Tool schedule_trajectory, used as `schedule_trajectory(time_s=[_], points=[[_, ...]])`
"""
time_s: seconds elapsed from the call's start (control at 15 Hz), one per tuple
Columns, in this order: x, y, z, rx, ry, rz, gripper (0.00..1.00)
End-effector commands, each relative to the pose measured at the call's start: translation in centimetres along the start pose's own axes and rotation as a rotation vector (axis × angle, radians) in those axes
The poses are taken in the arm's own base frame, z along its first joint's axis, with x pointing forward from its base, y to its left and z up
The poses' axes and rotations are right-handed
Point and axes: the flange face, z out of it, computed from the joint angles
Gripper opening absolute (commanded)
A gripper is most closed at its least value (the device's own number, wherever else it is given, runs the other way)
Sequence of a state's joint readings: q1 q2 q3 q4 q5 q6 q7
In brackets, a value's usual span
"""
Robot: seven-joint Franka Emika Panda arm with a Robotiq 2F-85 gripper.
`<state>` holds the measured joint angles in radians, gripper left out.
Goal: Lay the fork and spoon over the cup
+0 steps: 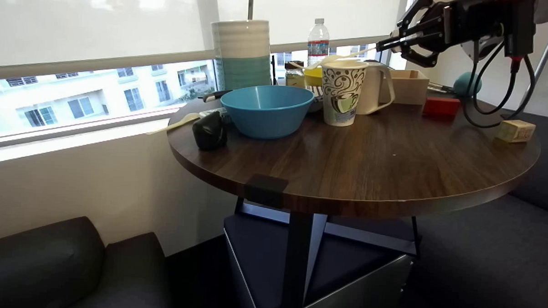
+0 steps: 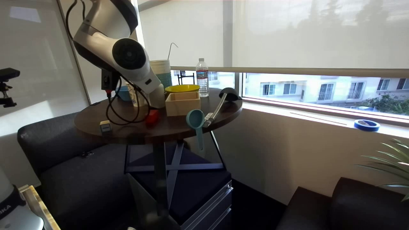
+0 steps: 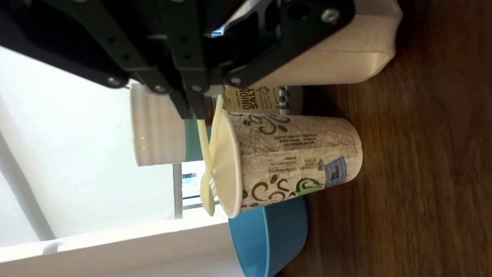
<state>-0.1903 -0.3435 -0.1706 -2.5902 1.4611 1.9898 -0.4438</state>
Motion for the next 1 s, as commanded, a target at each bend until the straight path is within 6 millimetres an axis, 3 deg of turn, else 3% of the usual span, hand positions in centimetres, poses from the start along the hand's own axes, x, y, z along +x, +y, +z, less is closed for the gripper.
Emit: schedule_trajectory(time_s=[0.0,0.93], points=[[0.02,0.25,-0.07,-0.037,-0.003,0.02,0.01],[-0.12,0.14,0.38,-0.06,-0.007,0.042,0.01]])
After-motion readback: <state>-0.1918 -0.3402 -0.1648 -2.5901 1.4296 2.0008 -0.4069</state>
